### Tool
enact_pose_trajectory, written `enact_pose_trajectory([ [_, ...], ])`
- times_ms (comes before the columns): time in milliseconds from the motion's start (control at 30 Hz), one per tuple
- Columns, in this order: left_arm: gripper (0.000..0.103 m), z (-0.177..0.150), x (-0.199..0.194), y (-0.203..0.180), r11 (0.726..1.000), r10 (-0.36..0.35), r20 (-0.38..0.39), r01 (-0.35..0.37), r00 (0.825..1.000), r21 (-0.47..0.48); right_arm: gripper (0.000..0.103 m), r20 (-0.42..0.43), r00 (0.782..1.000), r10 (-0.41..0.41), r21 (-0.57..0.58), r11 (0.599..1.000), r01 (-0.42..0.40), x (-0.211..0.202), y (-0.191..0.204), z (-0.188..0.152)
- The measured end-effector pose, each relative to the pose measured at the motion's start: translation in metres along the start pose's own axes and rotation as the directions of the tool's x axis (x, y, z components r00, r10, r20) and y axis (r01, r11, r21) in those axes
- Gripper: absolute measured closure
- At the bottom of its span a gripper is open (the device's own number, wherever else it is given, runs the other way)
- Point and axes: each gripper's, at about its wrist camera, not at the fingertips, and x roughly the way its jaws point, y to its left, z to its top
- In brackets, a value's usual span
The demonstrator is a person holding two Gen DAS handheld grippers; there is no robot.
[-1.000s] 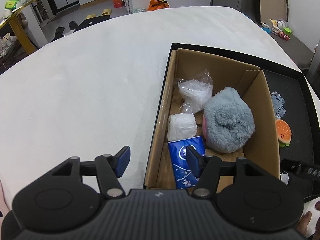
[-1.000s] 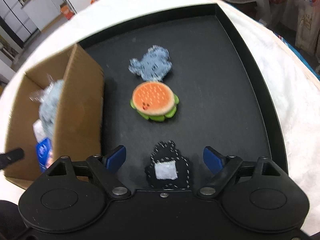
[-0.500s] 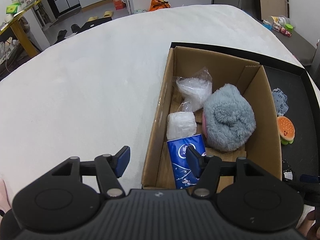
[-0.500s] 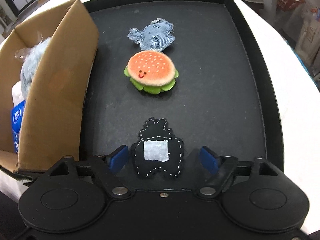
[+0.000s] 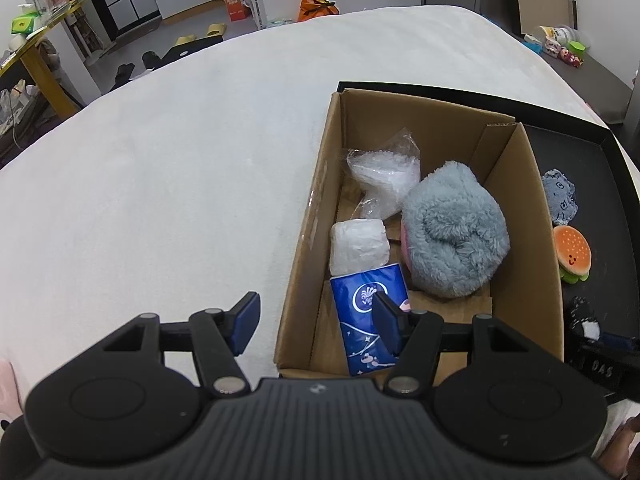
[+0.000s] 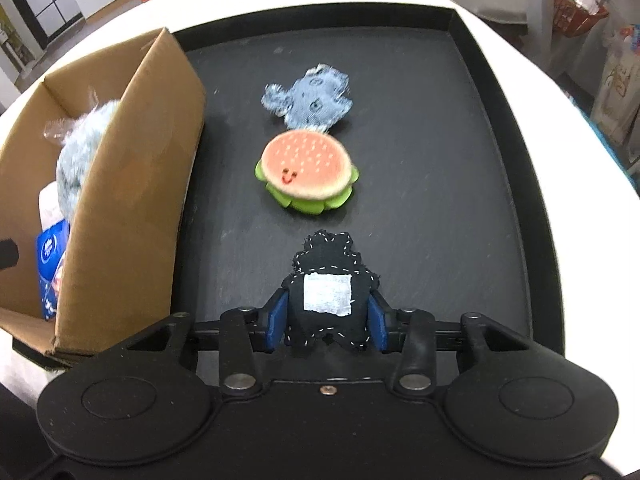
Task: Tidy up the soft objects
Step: 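Reach the right tool to the black felt plush and grasp it, then carry the black felt plush into the box and open the right tool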
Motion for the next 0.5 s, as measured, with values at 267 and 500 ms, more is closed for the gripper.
enact_pose_trajectory([
  [267,0.043,0.002,0.001,0.003,1.0,0.005,0.003,-0.005,1.0,-0.007,0.062,0.064,0.998,0.016,0.021,1.0,-0.018,-0.015,-0.002,0.01],
  [500,0.043,0.001,0.0,0.005,1.0,-0.012,0.005,0.012,1.0,-0.003,0.062,0.127,0.991,0.048,0.038,0.998,-0.054,-0.028,-0.001,0.017],
])
